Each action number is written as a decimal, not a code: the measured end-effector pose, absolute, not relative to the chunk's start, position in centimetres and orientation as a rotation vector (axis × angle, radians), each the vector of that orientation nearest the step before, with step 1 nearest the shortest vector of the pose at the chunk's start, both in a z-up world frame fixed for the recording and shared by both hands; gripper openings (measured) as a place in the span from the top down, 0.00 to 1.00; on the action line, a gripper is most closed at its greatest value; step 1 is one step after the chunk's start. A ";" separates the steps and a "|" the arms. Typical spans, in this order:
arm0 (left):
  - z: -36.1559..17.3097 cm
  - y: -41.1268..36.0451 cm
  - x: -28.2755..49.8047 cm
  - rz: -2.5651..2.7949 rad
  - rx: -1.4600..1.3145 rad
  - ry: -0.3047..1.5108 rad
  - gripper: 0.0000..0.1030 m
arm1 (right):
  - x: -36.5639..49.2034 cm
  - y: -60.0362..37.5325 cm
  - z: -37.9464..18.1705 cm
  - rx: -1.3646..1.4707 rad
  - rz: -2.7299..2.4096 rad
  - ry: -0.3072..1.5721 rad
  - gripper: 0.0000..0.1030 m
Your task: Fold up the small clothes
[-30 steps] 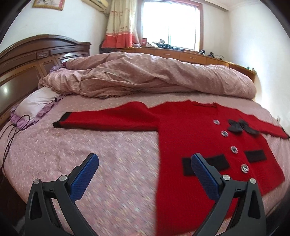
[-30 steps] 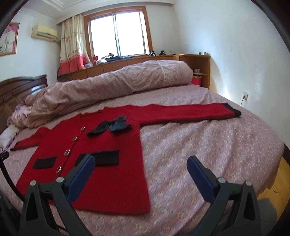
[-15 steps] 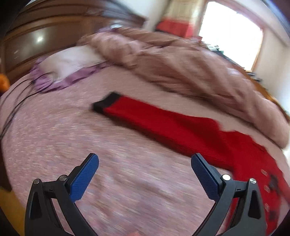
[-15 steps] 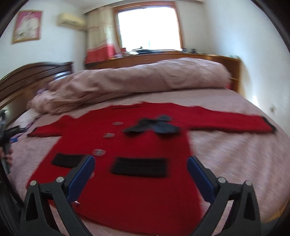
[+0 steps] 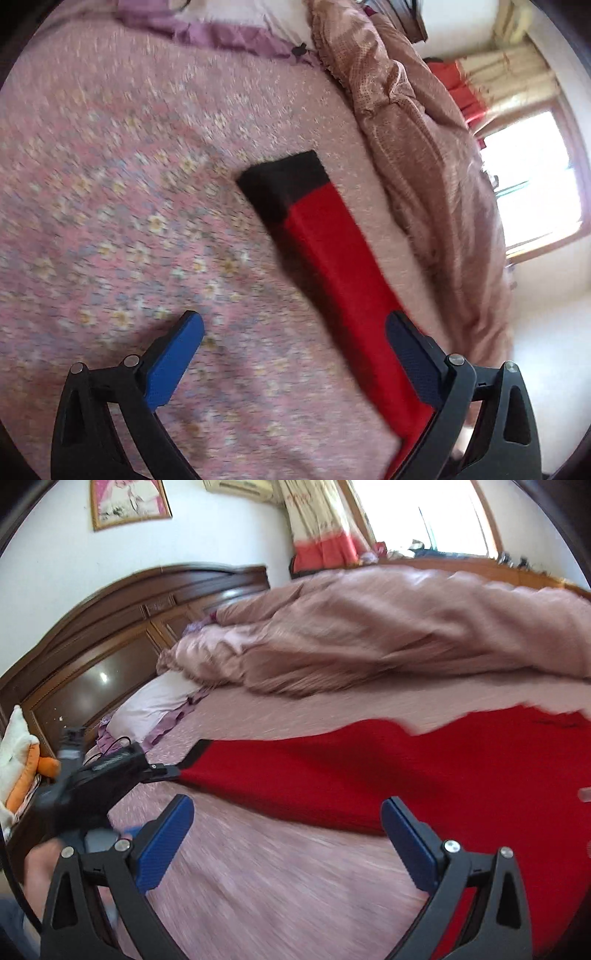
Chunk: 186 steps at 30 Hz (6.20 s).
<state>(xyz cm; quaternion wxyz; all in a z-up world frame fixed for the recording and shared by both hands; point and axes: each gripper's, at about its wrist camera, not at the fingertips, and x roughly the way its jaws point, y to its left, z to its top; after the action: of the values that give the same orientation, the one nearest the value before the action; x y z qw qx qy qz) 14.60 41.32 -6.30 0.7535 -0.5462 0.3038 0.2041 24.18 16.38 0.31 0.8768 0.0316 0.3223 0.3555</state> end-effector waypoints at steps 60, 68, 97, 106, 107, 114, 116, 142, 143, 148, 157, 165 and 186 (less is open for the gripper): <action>6.6 4.4 34.4 -0.189 -0.524 0.426 0.99 | 28.4 -26.3 -3.5 0.570 0.379 0.880 0.00; -3.4 -6.1 39.7 -0.304 -0.352 0.842 0.95 | 29.7 -29.0 -4.5 0.513 0.388 0.817 0.01; -1.6 16.1 33.0 0.160 -0.360 0.915 0.55 | 41.1 -23.2 -2.2 0.410 0.527 0.914 0.39; -1.4 15.9 32.9 0.155 -0.349 0.917 0.55 | 41.6 -22.7 -4.2 0.325 0.429 0.973 0.52; -1.3 15.9 32.9 0.155 -0.353 0.916 0.55 | 41.5 -22.4 -4.1 0.299 0.431 0.964 0.52; -1.3 16.0 32.9 0.164 -0.356 0.923 0.55 | 40.7 -21.4 -3.2 0.194 0.406 0.931 0.93; -1.2 16.1 32.8 0.166 -0.361 0.921 0.55 | 40.3 -21.8 -2.0 0.213 0.384 0.906 0.93; -1.1 16.5 32.6 0.189 -0.374 0.914 0.55 | 38.5 -25.1 -3.4 0.338 0.373 1.001 0.74; -1.1 16.5 32.6 0.190 -0.375 0.915 0.55 | 38.5 -24.8 -3.4 0.332 0.377 0.991 0.73; -1.0 16.5 32.7 0.189 -0.380 0.914 0.55 | 39.9 -22.8 -2.9 0.180 0.353 0.926 0.62; -1.1 16.1 32.8 0.186 -0.375 0.919 0.55 | 39.6 -22.4 -2.1 0.149 0.331 0.872 0.97; -1.8 15.6 33.1 0.184 -0.360 0.944 0.55 | 40.3 -24.6 -3.0 0.193 0.254 0.918 0.96; -4.2 12.5 34.3 0.047 -0.327 1.011 1.00 | 39.6 -23.2 -3.1 0.072 0.225 0.913 0.92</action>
<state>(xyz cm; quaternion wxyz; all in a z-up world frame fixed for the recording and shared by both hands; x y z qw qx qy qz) 34.34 12.47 -4.24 0.8620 -0.1559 0.4819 0.0224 39.62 -23.22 -3.06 0.8909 0.0348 0.4397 0.1083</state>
